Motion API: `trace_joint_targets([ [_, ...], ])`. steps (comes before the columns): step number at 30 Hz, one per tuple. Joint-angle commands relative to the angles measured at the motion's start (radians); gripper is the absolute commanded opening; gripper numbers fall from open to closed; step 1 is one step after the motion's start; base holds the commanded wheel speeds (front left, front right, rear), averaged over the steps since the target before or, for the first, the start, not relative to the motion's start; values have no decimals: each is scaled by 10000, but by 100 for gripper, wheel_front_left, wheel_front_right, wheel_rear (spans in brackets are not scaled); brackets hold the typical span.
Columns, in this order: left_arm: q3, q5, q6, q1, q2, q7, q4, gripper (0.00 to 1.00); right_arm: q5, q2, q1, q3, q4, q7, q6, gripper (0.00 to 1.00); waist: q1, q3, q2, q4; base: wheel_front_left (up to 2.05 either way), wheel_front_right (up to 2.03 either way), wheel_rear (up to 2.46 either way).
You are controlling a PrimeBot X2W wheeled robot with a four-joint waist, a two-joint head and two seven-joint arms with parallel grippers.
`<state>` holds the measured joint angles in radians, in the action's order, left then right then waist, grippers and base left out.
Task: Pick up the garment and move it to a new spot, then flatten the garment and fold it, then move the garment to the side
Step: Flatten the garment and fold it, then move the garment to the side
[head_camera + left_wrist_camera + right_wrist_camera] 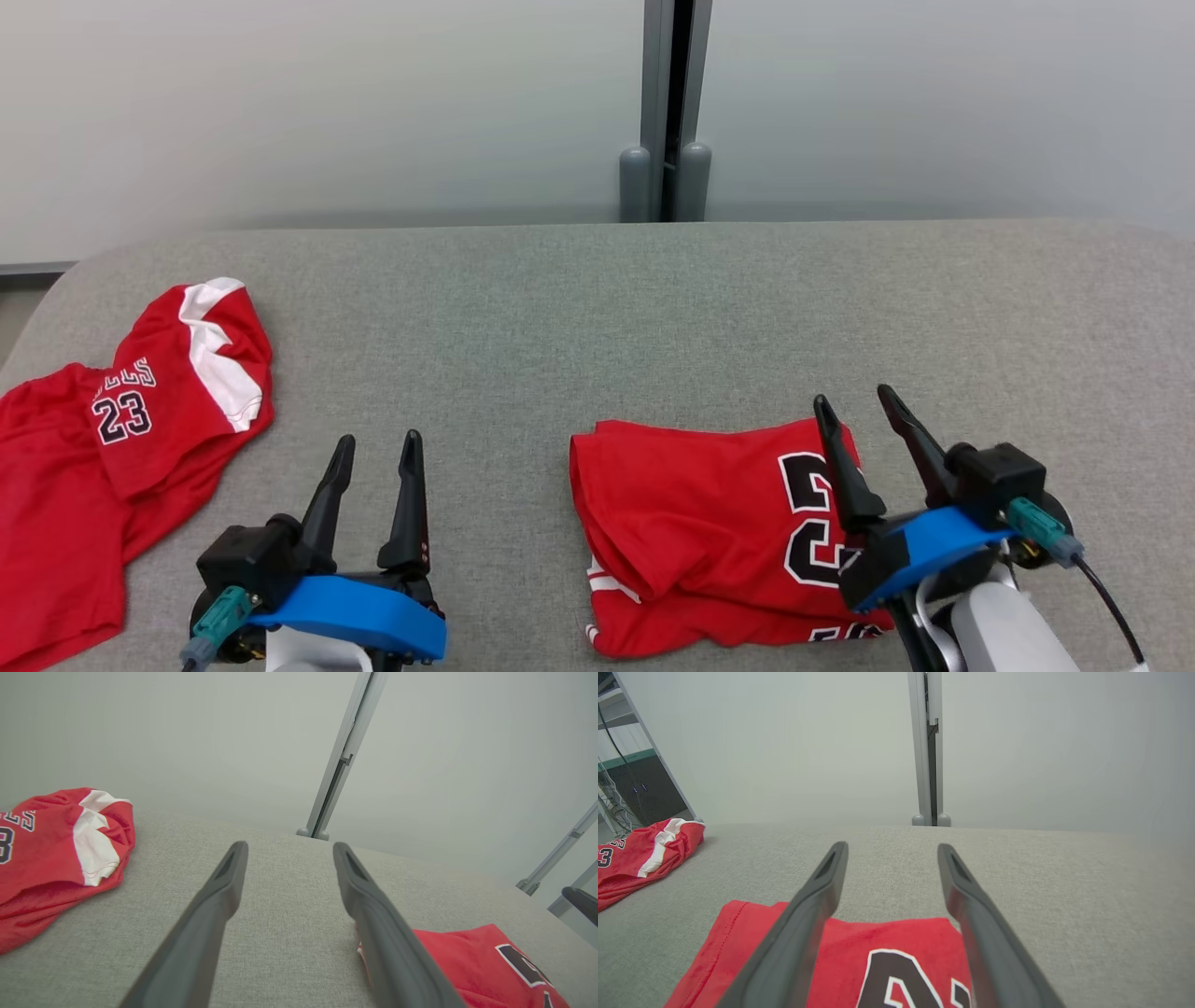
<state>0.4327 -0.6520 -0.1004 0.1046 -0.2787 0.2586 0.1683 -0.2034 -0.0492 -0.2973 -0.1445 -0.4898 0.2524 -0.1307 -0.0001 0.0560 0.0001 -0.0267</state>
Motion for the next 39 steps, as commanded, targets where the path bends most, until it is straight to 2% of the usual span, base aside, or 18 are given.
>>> trace_joint_targets([
  [1, 29, 40, 35, -15, 100, 44, 112, 100, 301, -26, 478, 309, 386, -26, -2, 100, 1, -157, -1, -88, 0, 0, 0],
  [7, 28, 25, 131, -401, 423, 66, 482, 100, 626, -24, 1794, 985, 1390, -64, -2, 100, 1, -460, -1, -119, 0, 0, 0],
  [14, -303, 147, 293, -830, 607, 74, 810, 100, 520, -25, 2665, 1177, 1781, -40, -2, 100, 1, -577, -1, -83, 0, 0, 0],
  [33, -839, 671, 625, -805, 928, 78, 959, 100, 626, -25, 2567, 1296, 1836, -257, -1, 100, 1, -405, -1, 54, 0, 0, 0],
  [39, -918, 814, 675, -577, 986, 78, 905, 100, 1353, -24, 1969, 1815, 1782, -1539, -2, 100, 1, -130, -1, 152, 0, 0, 0],
])
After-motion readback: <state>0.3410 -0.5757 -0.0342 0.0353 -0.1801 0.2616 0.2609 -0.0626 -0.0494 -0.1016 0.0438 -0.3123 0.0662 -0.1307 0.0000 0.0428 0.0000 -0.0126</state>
